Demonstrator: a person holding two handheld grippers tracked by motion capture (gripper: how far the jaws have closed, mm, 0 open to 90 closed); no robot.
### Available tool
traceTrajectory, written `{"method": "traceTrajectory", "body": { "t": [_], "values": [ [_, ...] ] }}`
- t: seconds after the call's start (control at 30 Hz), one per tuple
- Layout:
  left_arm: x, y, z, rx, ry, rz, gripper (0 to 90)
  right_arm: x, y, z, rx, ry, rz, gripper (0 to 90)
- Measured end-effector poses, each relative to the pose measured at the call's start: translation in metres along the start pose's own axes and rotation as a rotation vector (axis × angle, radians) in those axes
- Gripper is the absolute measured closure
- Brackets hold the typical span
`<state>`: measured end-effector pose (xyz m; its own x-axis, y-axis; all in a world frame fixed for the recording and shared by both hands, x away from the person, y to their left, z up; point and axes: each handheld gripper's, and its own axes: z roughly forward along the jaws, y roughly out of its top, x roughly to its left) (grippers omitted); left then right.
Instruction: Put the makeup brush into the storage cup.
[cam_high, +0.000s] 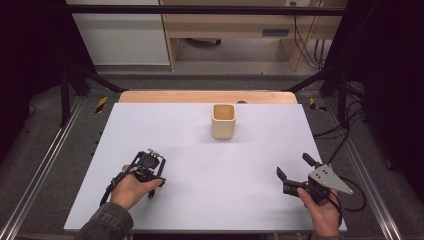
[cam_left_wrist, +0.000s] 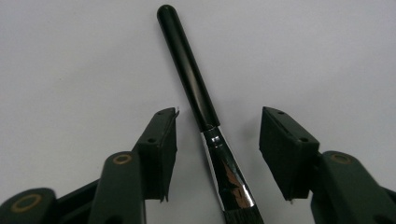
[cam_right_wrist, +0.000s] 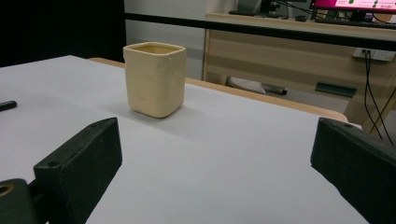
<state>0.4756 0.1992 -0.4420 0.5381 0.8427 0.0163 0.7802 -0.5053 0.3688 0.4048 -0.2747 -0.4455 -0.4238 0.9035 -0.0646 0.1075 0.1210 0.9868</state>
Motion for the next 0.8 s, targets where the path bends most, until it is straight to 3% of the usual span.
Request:
{"method": "traceTrajectory", "body": {
  "t": [0.8],
  "values": [
    [0.0025,0.0003,0.0033,0.031,-0.013,-0.017,68.9,0.0001,-0.0001,0.0001,0.0,0.003,0.001,2.5]
  ]
}}
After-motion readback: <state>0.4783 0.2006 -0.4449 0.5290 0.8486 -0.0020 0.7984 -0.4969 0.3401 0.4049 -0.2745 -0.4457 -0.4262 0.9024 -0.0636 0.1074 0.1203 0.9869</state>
